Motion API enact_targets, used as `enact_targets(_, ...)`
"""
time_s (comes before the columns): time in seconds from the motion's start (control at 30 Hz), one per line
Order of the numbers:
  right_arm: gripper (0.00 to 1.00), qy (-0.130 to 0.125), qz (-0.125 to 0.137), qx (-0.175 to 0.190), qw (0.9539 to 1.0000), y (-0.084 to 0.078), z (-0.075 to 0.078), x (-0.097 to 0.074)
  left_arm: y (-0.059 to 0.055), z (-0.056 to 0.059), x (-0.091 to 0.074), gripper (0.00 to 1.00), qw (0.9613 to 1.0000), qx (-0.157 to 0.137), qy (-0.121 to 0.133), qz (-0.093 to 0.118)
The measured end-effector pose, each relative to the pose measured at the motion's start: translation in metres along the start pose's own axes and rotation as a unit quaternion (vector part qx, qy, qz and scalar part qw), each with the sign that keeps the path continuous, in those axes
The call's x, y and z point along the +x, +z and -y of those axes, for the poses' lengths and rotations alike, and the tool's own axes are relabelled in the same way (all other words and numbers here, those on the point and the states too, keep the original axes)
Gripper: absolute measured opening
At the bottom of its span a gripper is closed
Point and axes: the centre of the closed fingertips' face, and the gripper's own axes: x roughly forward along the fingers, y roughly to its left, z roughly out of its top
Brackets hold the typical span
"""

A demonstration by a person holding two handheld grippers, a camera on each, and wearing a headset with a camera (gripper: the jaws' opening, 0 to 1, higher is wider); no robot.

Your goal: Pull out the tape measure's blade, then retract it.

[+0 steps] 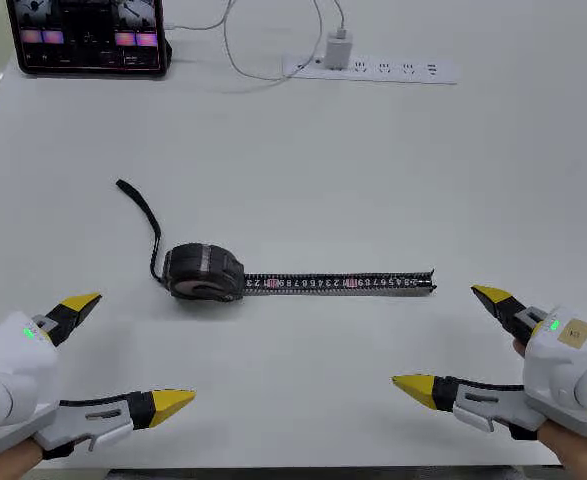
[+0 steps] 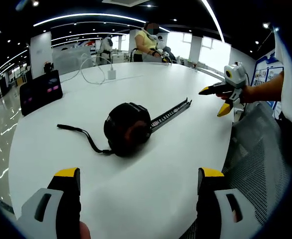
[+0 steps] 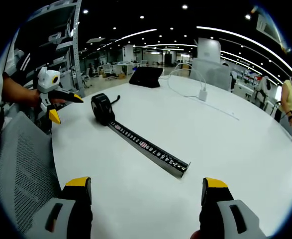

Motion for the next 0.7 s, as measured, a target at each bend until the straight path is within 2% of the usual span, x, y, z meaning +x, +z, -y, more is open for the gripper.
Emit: enact_targets(0.7, 0.99, 0.016, -0.006, 0.004, 0.9999, -0.0035, -0.0082, 0.0020, 0.0011, -0.0009, -0.0017, 0.99, 1.0000, 0.003, 0.001, 0.003)
